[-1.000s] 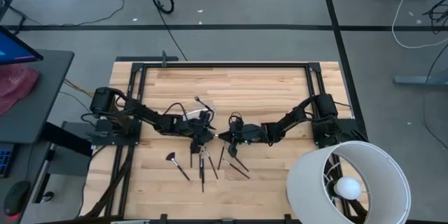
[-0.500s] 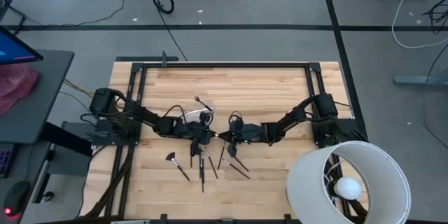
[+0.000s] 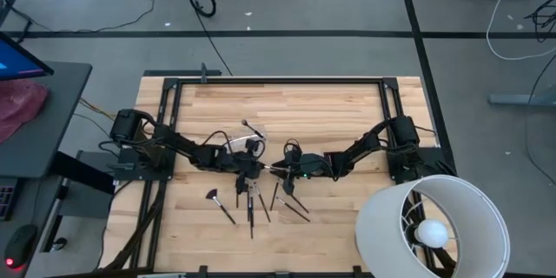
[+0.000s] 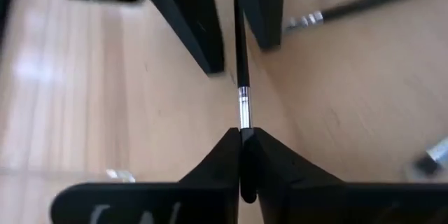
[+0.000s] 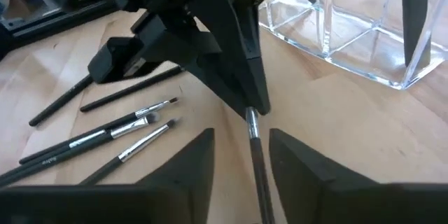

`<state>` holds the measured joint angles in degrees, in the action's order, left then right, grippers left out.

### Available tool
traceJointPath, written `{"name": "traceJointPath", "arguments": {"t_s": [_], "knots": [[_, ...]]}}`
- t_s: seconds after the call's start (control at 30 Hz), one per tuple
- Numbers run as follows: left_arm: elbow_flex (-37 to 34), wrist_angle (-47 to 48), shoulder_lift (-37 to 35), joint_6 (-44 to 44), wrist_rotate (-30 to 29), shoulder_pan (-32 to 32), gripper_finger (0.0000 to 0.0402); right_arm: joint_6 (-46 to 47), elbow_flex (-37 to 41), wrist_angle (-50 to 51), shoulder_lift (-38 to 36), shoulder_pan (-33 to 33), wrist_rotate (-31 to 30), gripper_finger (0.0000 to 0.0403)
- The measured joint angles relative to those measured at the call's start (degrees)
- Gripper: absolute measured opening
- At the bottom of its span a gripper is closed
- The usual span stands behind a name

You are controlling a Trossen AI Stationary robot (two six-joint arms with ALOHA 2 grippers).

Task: Put items in baskets/containers
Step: Put the eye groomer brush into the right section of the transparent organizer

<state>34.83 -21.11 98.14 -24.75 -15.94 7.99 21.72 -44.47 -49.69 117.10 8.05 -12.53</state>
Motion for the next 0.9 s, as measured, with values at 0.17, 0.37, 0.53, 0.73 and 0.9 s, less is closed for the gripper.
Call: {"name": "traceJointPath", "arguments": {"t_s": [0.17,0.37,0.53,0.73,0.9], "knots": [[2.27,16.9,-4.14,7.99,-0.17,2.71,0.0021,-1.59,0.0,0.04,0.0,0.0,-0.05,0.0184],[13.07,45.89,-11.49,9.3,-8.86,6.52,0.0039,-1.78,0.0,0.17,0.0,-0.04,-0.05,0.0217],[28.72,70.48,-14.42,6.32,-17.78,6.09,0.0026,-1.71,-0.02,0.73,0.0,-0.04,-0.05,0.0228],[46.22,87.92,-14.57,2.85,-13.0,-2.67,0.0033,-1.68,-0.04,1.77,-0.03,-0.04,-0.05,0.0226],[50.6,92.41,-14.19,-0.58,-2.35,-13.14,0.004,-1.67,-0.04,1.92,-0.03,0.0,-0.05,0.0224]]}}
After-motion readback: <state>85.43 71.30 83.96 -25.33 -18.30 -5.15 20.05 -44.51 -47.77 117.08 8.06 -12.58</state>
